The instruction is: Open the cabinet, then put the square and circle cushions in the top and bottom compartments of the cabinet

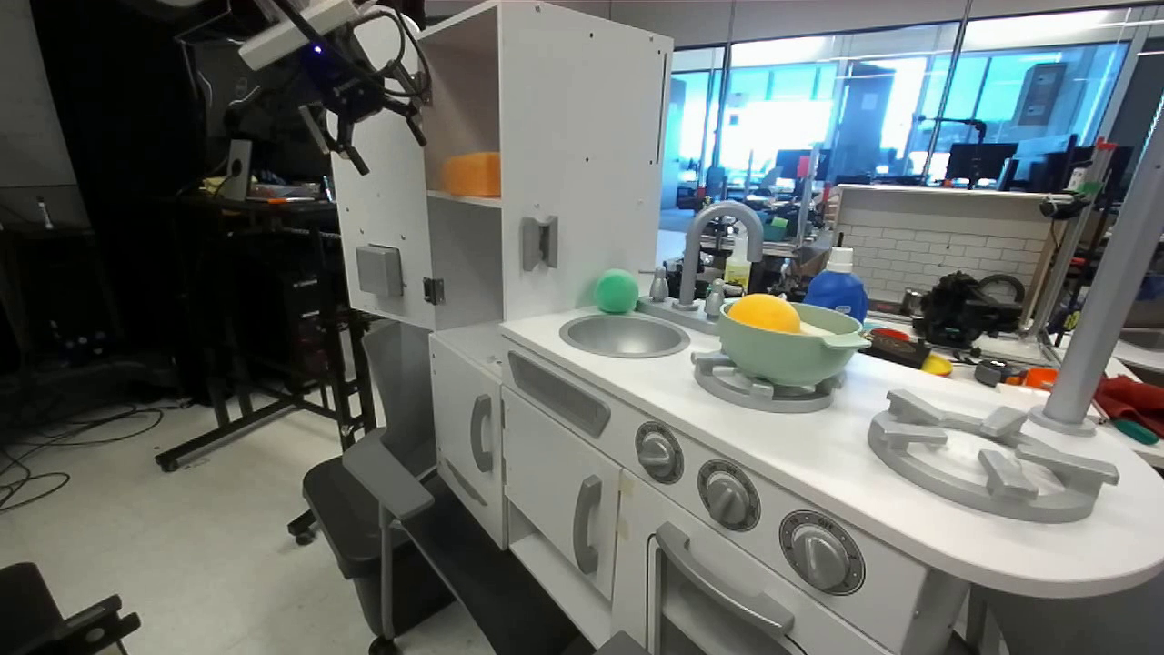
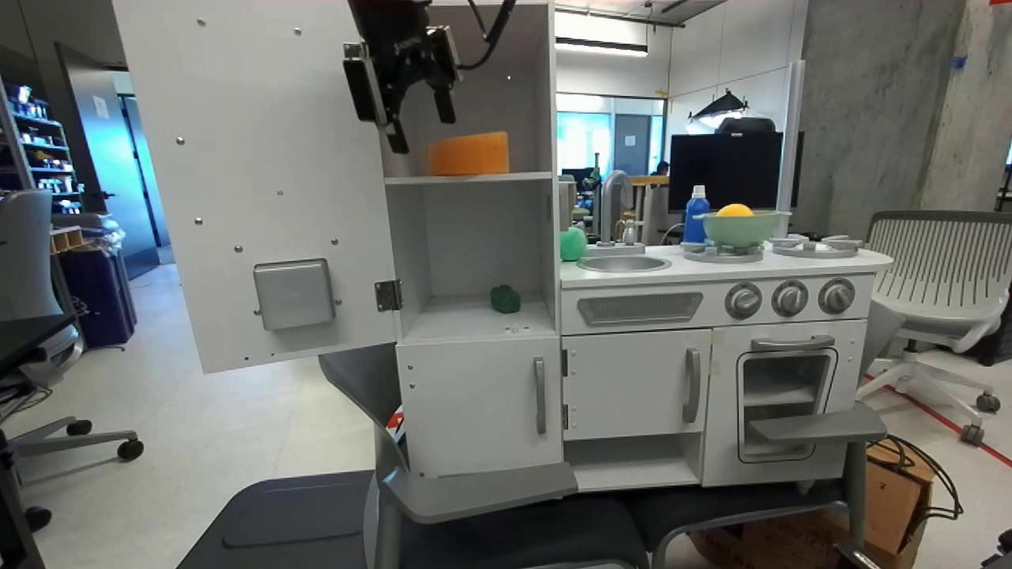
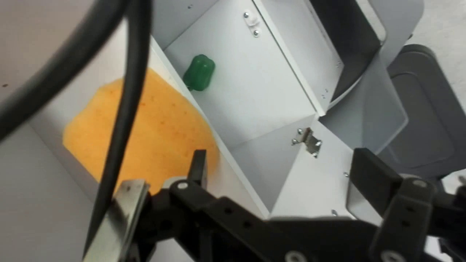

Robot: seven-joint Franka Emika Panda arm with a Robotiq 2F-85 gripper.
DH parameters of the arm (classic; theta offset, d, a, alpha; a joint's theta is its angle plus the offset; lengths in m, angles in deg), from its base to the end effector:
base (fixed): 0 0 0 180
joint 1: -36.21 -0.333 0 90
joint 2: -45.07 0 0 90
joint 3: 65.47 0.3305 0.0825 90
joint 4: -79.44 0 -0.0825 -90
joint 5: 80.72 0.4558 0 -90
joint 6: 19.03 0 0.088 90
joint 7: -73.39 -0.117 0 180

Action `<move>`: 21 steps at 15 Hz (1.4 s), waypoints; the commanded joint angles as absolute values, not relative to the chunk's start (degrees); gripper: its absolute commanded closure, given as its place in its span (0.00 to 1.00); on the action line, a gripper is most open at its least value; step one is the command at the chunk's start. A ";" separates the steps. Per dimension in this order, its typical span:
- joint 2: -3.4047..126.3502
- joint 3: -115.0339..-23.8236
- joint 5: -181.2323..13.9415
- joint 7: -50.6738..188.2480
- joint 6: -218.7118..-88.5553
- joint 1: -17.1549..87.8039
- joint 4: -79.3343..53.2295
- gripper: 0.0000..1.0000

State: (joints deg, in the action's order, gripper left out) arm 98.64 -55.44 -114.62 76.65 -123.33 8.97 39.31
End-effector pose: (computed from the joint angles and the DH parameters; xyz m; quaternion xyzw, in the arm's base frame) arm 0.7747 0.4294 0.4308 0.9093 0.3398 0.1486 0.1885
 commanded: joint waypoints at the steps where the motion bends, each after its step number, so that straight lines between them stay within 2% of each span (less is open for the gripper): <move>1: 93.93 -50.55 -108.98 85.03 -117.29 10.83 37.14 0.00; 7: 82.02 -46.49 -100.48 91.92 -100.98 16.90 28.61 0.00; 10: 76.13 -47.05 -97.37 91.38 -98.07 21.88 21.73 0.00; 13: 70.97 -48.13 -95.89 90.09 -99.03 26.51 13.76 0.00; 20: 65.53 -50.38 -96.29 89.61 -111.48 36.69 -3.09 0.00; 21: 64.99 -54.15 -95.08 90.80 -114.11 35.23 -5.15 0.00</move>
